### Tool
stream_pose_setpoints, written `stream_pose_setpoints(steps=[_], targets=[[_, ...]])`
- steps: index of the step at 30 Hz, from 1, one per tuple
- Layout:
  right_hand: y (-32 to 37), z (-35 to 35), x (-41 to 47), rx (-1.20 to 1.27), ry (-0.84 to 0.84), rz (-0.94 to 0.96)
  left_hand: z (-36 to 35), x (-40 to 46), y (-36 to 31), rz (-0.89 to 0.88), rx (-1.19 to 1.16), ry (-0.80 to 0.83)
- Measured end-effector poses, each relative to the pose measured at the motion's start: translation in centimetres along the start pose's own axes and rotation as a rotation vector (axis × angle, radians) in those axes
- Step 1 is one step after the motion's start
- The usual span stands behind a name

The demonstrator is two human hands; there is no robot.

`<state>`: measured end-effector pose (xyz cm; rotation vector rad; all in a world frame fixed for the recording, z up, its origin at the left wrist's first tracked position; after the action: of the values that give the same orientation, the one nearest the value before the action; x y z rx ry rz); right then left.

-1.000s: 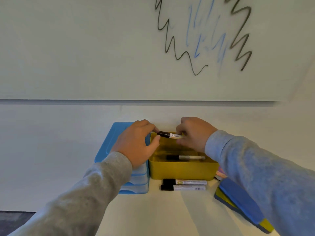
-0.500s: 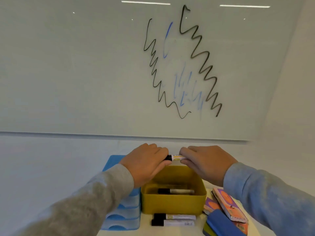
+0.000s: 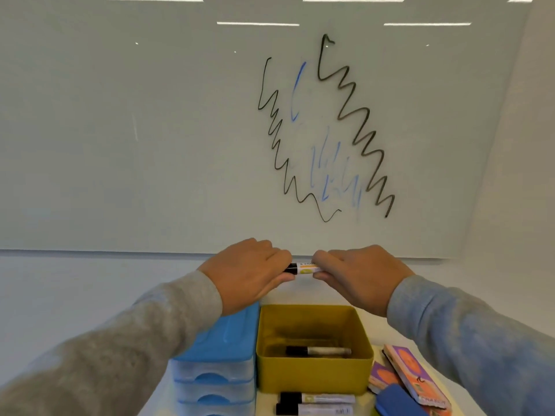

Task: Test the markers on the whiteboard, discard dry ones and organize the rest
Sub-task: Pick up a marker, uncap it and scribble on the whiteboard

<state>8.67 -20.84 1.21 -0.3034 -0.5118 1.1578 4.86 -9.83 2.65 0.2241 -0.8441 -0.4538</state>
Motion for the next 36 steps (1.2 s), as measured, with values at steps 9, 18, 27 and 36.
stream_pose_setpoints(steps=[9, 18, 27, 36], targets=[[-0.6, 1.5, 1.5, -0.027, 0.013, 0.013, 1.6, 1.1, 1.2, -0.027, 0.030, -0.040], [-11.9, 1.1, -11.3, 0.097, -0.060, -0.574, 2.8, -5.5, 17.3, 0.553, -0.122, 0.100], [-3.7, 1.6, -1.4, 0.449, -0.228, -0.255, -1.3, -2.1, 8.1, 0.370, -0.192, 0.189], [-4.1, 4.4, -1.1, 0.726, -0.581, -0.379, -0.9, -2.8, 9.2, 0.473, -0.300, 0.165]])
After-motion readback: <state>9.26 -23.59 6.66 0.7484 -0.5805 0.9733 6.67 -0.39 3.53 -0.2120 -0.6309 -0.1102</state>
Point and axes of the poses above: each hand's wrist, its own x-axis towards the middle knuckle, its own z-axis out of the back of the hand, y = z × x, the point moved 9 cm from there along x, towards the middle knuckle, and after that the axes turned 15 degrees about z, right-handed, at the moved point
